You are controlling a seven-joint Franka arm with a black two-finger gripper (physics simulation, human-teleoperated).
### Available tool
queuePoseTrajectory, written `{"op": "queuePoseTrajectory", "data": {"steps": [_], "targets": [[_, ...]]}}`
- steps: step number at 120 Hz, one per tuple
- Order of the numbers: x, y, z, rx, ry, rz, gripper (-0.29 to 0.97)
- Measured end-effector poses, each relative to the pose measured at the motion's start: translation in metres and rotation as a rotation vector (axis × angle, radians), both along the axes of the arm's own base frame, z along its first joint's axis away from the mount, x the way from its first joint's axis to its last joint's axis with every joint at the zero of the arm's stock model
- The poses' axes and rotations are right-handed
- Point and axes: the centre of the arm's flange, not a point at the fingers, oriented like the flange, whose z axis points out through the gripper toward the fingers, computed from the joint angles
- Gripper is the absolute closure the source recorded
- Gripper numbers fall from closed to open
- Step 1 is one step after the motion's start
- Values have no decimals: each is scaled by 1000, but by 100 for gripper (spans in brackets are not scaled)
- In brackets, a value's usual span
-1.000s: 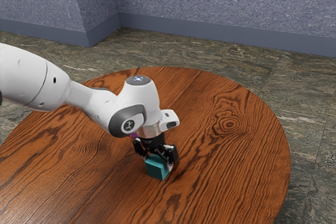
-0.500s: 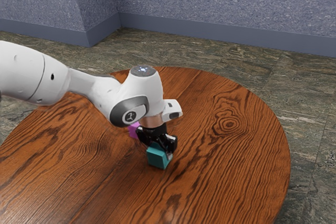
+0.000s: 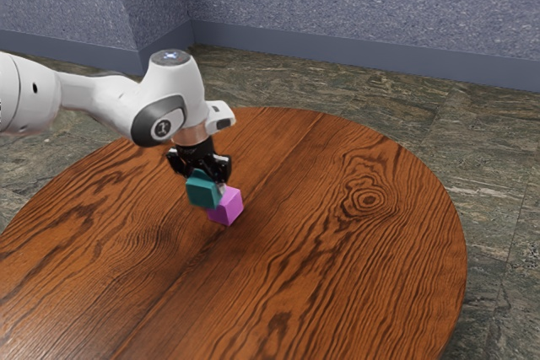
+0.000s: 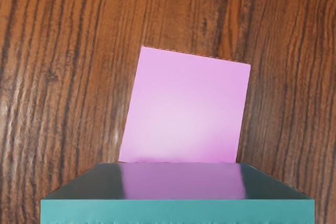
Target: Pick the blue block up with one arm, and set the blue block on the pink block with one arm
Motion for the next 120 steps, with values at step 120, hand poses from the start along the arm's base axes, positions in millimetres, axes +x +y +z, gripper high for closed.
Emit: {"op": "queuePoseTrajectory", "data": {"steps": [120], "targets": [[-10,5,192,3,-125,-77,3]]}}
